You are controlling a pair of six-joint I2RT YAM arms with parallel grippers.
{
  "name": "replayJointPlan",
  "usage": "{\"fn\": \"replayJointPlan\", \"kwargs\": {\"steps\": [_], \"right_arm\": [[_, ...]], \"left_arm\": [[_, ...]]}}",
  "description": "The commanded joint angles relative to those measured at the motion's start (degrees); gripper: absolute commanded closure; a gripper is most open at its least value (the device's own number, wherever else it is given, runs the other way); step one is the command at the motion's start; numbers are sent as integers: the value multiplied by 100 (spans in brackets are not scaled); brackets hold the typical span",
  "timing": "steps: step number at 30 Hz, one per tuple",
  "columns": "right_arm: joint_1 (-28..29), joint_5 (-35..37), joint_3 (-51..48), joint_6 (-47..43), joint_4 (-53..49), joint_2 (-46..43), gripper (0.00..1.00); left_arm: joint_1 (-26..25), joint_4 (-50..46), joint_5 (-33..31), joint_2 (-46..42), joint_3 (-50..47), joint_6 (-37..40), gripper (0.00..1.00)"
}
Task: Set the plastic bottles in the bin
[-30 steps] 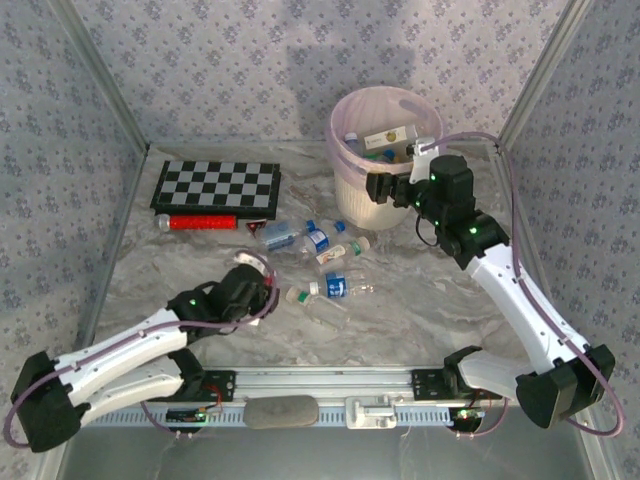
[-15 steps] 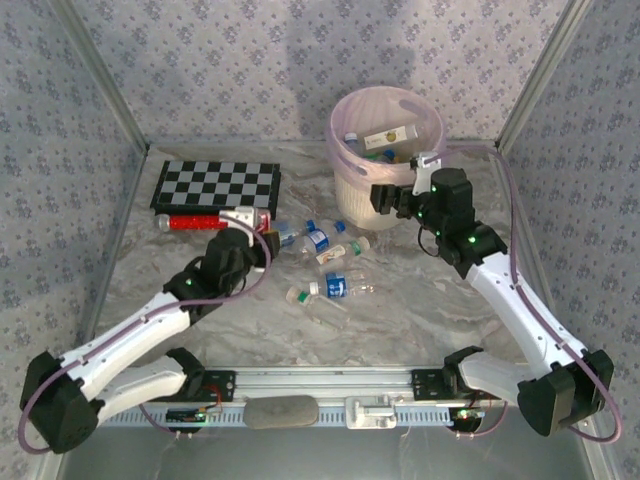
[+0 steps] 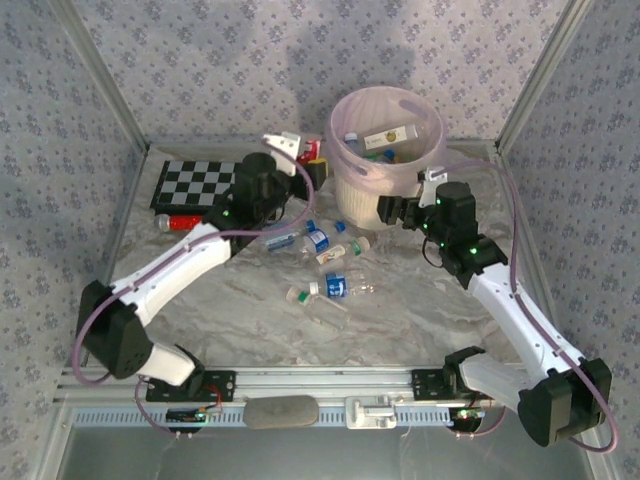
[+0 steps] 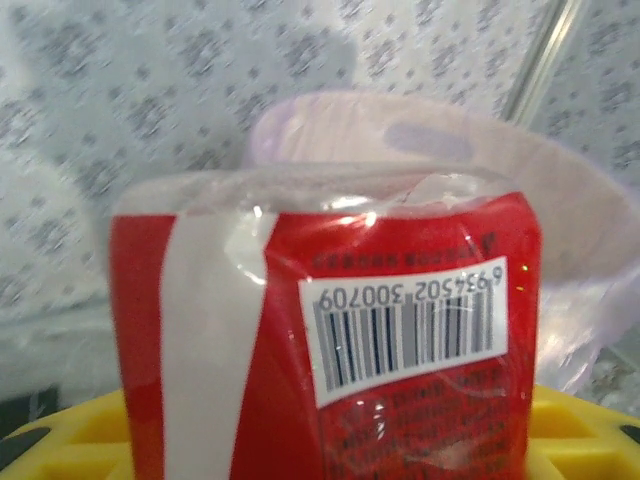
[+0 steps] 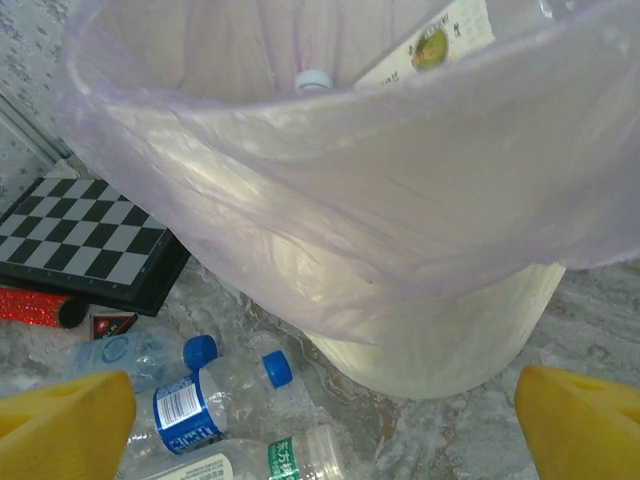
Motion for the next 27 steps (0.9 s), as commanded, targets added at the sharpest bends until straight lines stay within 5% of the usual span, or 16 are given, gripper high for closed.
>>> {"fn": "replayJointPlan", "kwargs": {"steps": [1, 12, 22, 27], "right_arm": [[-67, -190, -186, 184, 156, -94, 1], [-241, -286, -482, 238, 218, -149, 1], [-403, -413, -619, 246, 241, -229, 1], [-472, -427, -672, 234, 206, -303, 1]], "left_arm": [[40, 53, 741, 448, 895, 347, 54], [41, -1157, 1727, 2651, 4217, 461, 53], [54, -2861, 1954, 4739, 7267, 501, 51], [47, -3252, 1940, 5340, 8033, 467, 49]]}}
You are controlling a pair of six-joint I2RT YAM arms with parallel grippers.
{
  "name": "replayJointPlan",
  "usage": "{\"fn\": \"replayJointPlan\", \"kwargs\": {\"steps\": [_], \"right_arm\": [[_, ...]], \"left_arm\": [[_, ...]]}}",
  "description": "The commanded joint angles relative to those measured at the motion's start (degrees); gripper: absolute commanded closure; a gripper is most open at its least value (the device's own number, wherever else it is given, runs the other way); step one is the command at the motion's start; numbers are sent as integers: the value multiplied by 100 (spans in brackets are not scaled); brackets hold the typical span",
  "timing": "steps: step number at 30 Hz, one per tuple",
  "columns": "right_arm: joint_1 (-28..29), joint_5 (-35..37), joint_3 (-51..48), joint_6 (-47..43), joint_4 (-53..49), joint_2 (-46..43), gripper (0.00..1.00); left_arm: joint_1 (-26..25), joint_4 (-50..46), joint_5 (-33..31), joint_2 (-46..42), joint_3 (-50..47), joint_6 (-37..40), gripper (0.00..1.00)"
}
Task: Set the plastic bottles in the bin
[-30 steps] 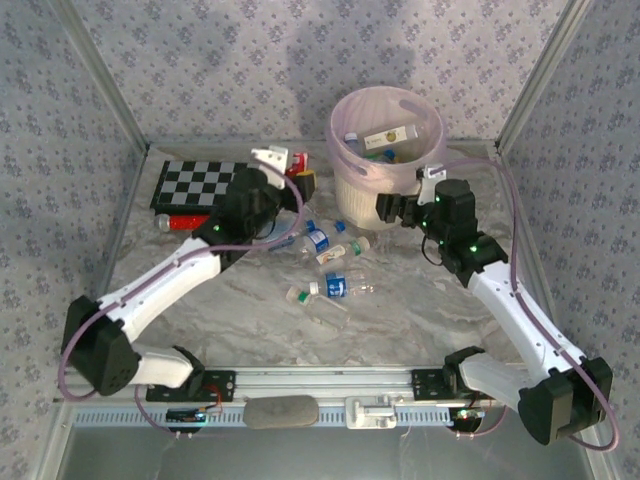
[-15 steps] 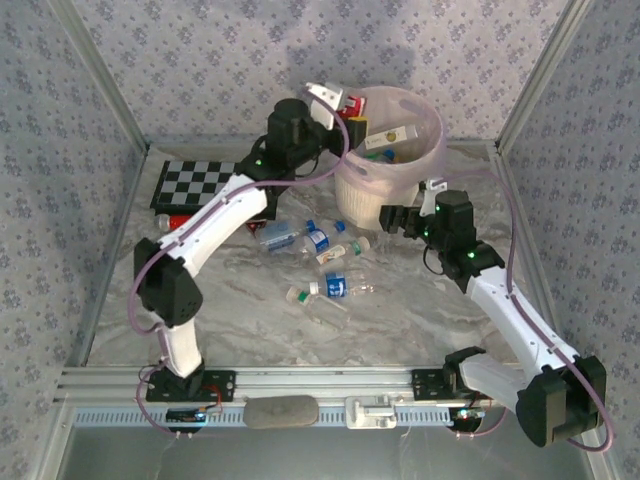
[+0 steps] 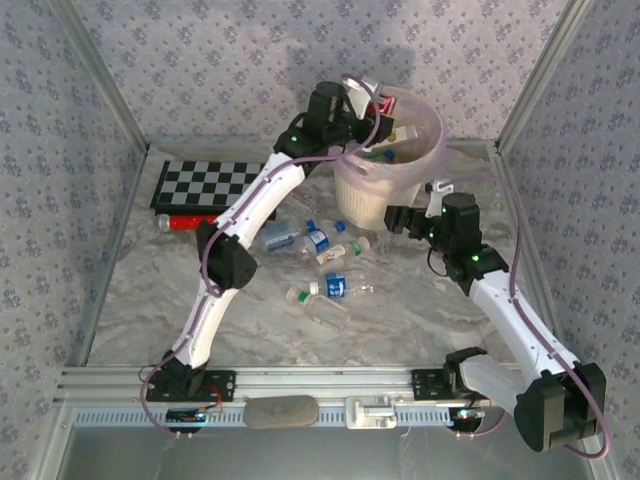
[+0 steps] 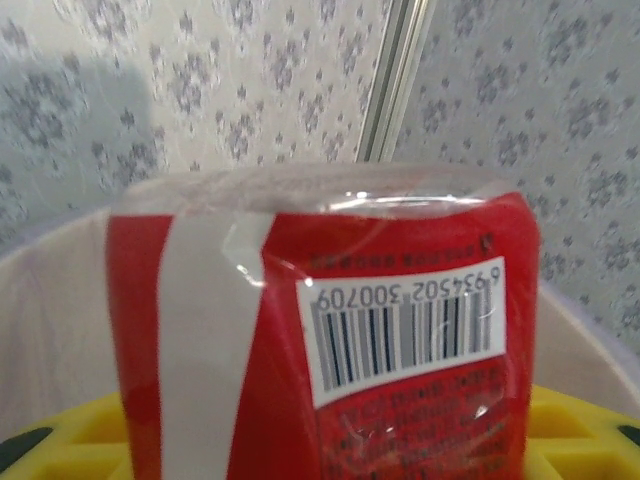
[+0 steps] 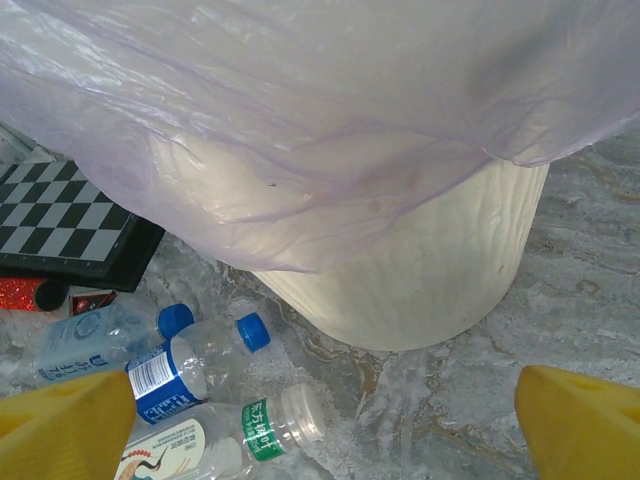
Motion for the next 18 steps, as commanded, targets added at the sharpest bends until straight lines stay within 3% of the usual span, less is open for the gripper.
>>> {"fn": "replayJointPlan", "kwargs": {"steps": [1, 6, 13, 18], "right_arm": [[-81, -77, -76, 63, 37, -150, 1], [-147, -143, -85, 84, 20, -181, 1], [-171, -342, -26, 96, 38, -133, 1], [-172, -489, 43, 130, 49, -76, 1]], "left_arm": [[46, -412, 115, 186, 432, 48, 48], [43, -449, 64, 237, 430, 6, 36], [38, -502, 36, 134, 428, -45, 8], [29, -526, 99, -85, 375, -75, 3]]}}
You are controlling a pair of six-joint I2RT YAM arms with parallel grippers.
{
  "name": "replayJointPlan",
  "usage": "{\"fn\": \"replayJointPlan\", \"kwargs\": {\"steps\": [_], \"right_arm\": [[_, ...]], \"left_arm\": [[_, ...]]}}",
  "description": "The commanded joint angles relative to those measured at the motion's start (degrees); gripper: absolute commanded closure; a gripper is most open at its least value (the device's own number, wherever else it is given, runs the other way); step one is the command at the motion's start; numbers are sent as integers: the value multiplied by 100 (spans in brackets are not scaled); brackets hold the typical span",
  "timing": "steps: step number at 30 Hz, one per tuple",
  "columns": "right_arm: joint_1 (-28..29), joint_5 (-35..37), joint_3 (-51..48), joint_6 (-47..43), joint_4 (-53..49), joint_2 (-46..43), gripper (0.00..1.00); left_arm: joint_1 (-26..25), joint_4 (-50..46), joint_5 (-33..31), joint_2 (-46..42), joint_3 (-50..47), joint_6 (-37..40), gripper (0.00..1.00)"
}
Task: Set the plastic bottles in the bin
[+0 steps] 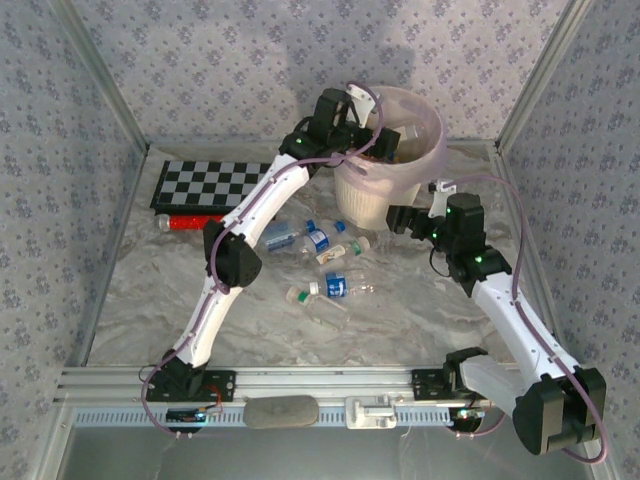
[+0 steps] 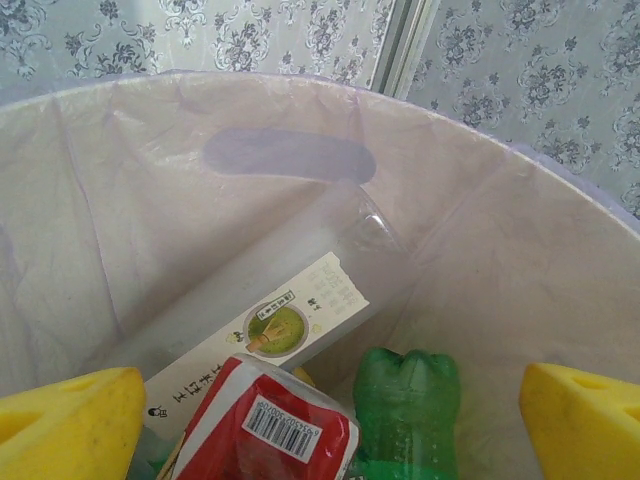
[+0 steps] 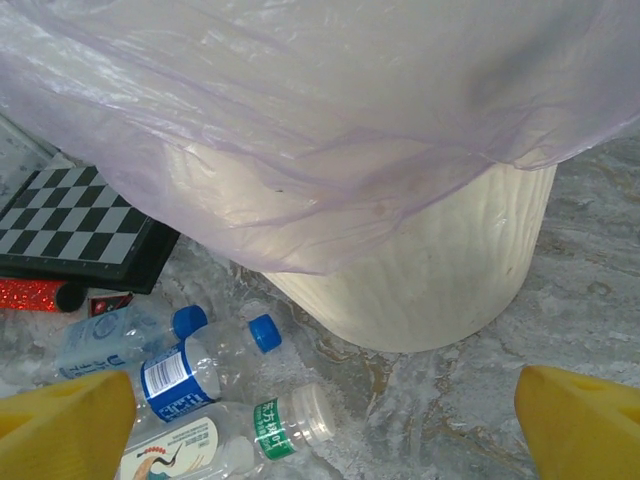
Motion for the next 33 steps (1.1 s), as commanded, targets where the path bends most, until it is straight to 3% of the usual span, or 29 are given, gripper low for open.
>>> {"fn": "replayJointPlan", "kwargs": {"steps": [1, 5, 8, 15, 19, 22, 33], "right_arm": [[-29, -179, 75, 98, 35, 18, 1], [-11, -311, 122, 124, 75, 23, 1], [75, -514, 115, 98, 46, 77, 1], [827, -606, -30, 89, -9, 300, 1], [1498, -189, 219, -306, -413, 558, 1], [1773, 177, 481, -497, -711, 791, 1], [2799, 31, 752, -710, -1094, 1634, 1]], "left_arm": [[34, -39, 119, -427, 150, -14, 3], [34, 195, 141, -907, -422, 33, 3], [30, 731, 67, -1547, -1423, 114, 2], [94, 3109, -833, -3594, -5204, 185, 0], [307, 3756, -1189, -4405, -6554, -90, 0], [475, 4057, -1179, -4724, -7100, -292, 0], [849, 3924, -1905, -5662, -8476, -451, 0]]}}
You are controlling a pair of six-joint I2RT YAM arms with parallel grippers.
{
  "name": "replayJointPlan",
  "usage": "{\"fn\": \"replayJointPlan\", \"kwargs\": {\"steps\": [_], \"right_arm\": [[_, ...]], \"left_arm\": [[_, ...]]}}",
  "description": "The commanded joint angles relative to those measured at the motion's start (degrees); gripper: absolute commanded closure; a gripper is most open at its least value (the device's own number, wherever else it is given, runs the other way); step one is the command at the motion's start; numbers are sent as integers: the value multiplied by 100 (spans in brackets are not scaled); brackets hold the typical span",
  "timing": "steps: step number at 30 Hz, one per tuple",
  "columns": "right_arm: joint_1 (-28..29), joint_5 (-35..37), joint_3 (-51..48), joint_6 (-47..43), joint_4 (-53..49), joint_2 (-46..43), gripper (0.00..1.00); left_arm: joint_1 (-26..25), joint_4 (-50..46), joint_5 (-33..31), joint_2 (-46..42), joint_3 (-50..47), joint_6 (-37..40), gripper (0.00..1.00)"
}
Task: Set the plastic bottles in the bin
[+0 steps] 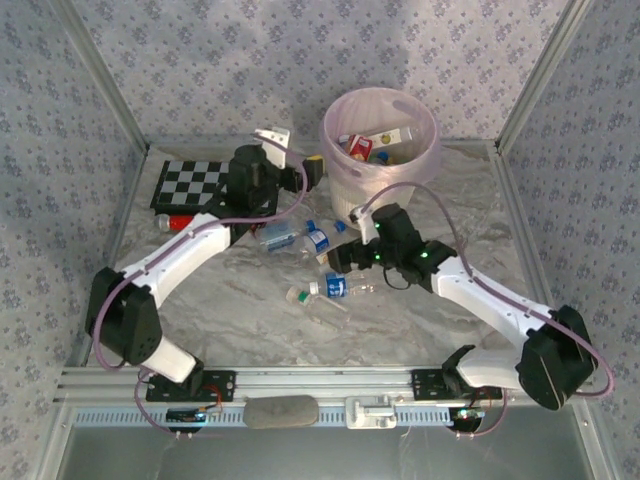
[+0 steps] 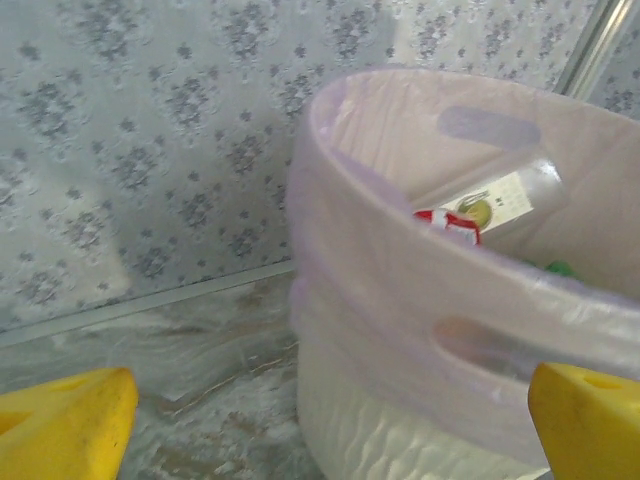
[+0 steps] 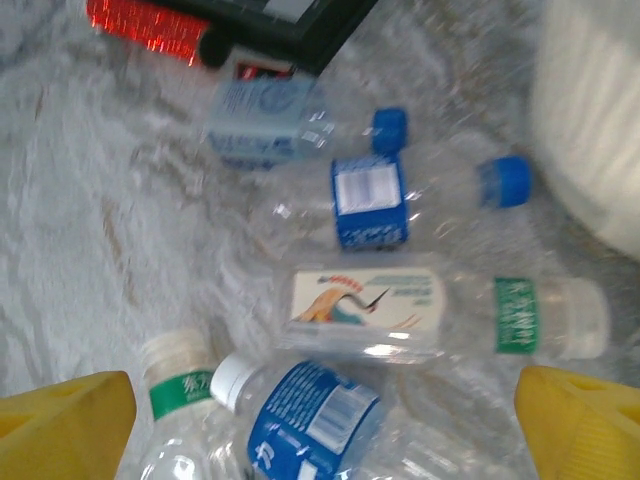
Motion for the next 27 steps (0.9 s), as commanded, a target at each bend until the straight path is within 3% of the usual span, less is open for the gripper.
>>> {"fn": "replayJointPlan", "kwargs": {"steps": [1, 9, 14, 21, 27], "right_arm": [[321, 31, 326, -300, -513, 296, 1], [1169, -17, 830, -604, -1058, 1079, 5], [1598, 54, 1144, -726, -1408, 1597, 10], [1831, -128, 1584, -881, -1956, 2281, 14], [1946, 361, 2034, -1034, -2520, 2798, 16]], "left_arm": [[201, 274, -463, -465, -454, -292, 0], [683, 359, -1219, -1242, -1946, -1140, 0], [1102, 218, -1237, -1651, -2622, -1578, 0], [1476, -204, -1393, -2034, -3043, -1774, 0], [1599, 43, -1496, -2400, -3456, -1951, 0]]}}
